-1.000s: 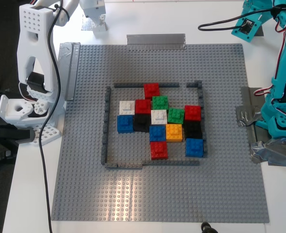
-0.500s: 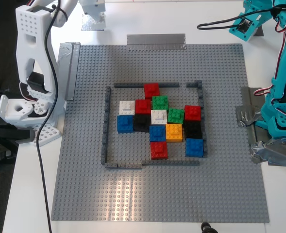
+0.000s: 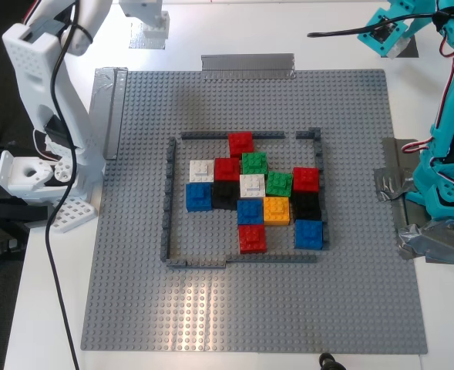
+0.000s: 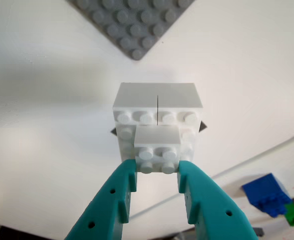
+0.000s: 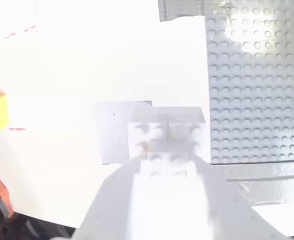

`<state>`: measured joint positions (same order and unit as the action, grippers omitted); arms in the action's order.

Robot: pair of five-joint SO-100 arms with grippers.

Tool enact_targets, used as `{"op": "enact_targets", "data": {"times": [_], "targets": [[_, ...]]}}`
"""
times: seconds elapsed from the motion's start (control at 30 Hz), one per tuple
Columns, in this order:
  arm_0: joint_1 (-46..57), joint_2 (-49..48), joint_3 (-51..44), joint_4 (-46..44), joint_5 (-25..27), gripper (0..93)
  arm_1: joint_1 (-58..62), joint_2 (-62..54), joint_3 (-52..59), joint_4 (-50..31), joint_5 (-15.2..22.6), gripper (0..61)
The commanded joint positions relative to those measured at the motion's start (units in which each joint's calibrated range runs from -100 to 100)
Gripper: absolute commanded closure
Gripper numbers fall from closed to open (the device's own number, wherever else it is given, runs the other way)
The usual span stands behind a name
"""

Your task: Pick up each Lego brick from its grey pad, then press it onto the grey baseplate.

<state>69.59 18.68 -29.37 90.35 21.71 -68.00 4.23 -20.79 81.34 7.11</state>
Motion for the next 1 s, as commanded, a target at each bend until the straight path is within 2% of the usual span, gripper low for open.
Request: {"op": "enact_targets", "data": {"times": [0.0, 0.17, 0.3, 0.53, 0.7, 0.97], "targets": [[-4.34, -8.38, 0.79, 6.32, -0.98, 92.7, 4.63, -13.67, 4.77, 2.55, -2.30, 61.2], [-9.27, -14.48, 9.82, 7.05, -0.74, 92.7, 11.67, -21.48, 13.52, 5.73, -4.94, 61.2], [-13.62, -21.00, 19.12, 6.89, -0.74, 92.7, 18.20, -26.12, 18.49, 8.74, -8.70, 61.2], [-23.85, -34.30, 35.19, 6.48, -2.10, 92.7, 29.66, -32.47, 28.51, 9.96, -9.62, 61.2], [-31.25, -40.57, 39.07, 6.48, -4.45, 92.7, 35.90, -34.88, 35.74, 6.62, -12.31, 61.2], [-46.27, -43.32, 39.34, 6.56, -10.51, 92.7, 40.76, -34.19, 47.75, -4.28, -17.98, 61.2]]}}
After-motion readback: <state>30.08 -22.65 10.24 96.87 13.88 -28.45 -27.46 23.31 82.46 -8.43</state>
